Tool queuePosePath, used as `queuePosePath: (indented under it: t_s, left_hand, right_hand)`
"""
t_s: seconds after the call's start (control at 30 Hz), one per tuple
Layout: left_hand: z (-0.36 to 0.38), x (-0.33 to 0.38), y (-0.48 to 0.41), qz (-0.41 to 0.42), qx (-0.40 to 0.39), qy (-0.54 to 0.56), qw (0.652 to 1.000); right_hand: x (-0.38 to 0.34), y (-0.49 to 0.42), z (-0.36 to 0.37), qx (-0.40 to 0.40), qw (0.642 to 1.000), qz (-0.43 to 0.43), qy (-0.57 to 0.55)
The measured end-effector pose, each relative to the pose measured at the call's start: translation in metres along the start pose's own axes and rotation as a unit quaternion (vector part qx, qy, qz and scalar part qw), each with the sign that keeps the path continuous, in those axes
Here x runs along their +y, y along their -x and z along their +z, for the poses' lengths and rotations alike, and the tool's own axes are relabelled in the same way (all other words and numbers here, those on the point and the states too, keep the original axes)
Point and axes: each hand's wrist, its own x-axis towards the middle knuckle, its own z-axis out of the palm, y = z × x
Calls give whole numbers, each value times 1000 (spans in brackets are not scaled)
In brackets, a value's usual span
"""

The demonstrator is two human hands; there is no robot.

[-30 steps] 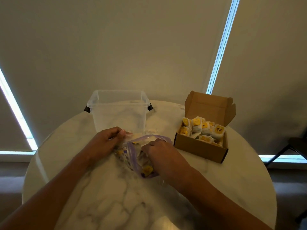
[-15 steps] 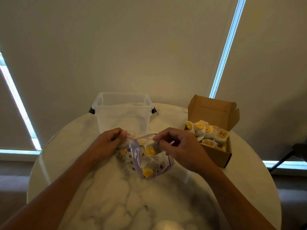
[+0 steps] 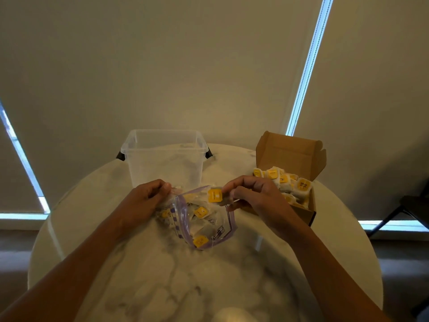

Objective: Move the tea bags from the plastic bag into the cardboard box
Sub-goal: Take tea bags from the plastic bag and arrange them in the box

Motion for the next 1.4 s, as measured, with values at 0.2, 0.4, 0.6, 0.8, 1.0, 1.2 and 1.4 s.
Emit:
queuePosePath:
  t_s: [0.2, 0.4, 0.6, 0.8, 1.0, 1.2, 1.4]
  left_hand:
    - [2, -1, -2, 2, 2, -9, 1000]
    - [2, -4, -3, 11, -1, 12, 1000]
    - [2, -8, -5, 20, 3, -1, 1000]
    - [2, -9, -5, 8, 1, -7, 1000]
    - [2, -9, -7, 8, 6, -22, 1000]
    - [-1, -9, -6, 14, 5, -20, 1000]
    - [0, -4, -2, 5, -3, -9, 1000]
  right_hand:
    - [1, 0, -3, 21, 1000, -15, -16]
    - [-6, 1, -25, 124, 989, -86, 5]
    - [13, -3, -71, 327, 918, -83, 207]
    - [33, -12, -91, 306, 907, -2, 289]
    - [42, -22, -95, 285, 878, 35, 383]
    - [10, -8, -52, 264, 890, -130, 349]
    - [0, 5, 25, -91, 933, -149, 315]
